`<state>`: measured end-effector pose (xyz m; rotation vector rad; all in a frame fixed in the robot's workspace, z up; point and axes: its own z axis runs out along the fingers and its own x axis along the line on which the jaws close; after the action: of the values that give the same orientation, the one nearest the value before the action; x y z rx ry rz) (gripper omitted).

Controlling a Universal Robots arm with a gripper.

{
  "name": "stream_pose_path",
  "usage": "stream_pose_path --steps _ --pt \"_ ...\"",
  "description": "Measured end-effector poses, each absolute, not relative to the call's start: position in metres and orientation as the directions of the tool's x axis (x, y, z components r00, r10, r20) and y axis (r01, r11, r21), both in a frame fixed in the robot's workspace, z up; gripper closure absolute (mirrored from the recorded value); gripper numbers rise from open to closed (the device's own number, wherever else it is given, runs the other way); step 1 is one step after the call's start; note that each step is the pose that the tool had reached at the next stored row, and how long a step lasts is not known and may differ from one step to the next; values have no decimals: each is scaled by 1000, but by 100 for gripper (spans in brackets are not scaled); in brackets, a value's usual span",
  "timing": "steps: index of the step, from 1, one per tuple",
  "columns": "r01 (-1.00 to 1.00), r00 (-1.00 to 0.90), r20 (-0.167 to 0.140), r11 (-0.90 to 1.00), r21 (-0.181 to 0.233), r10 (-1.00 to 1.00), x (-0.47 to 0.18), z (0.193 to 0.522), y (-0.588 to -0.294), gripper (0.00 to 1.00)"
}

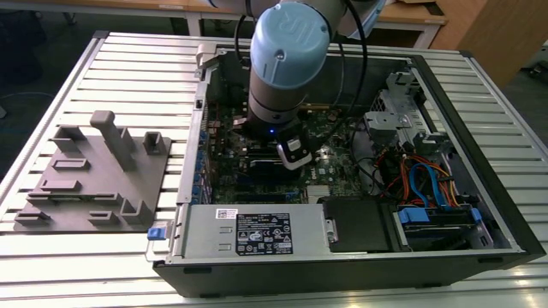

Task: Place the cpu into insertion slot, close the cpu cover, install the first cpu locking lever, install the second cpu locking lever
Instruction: 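Install the second cpu locking lever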

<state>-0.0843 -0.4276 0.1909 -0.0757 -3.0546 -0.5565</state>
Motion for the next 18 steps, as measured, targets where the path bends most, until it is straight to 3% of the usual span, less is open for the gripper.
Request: stream_pose_path --steps 18 --pt "55 -998 45 934 352 42 -85 207 -428 90"
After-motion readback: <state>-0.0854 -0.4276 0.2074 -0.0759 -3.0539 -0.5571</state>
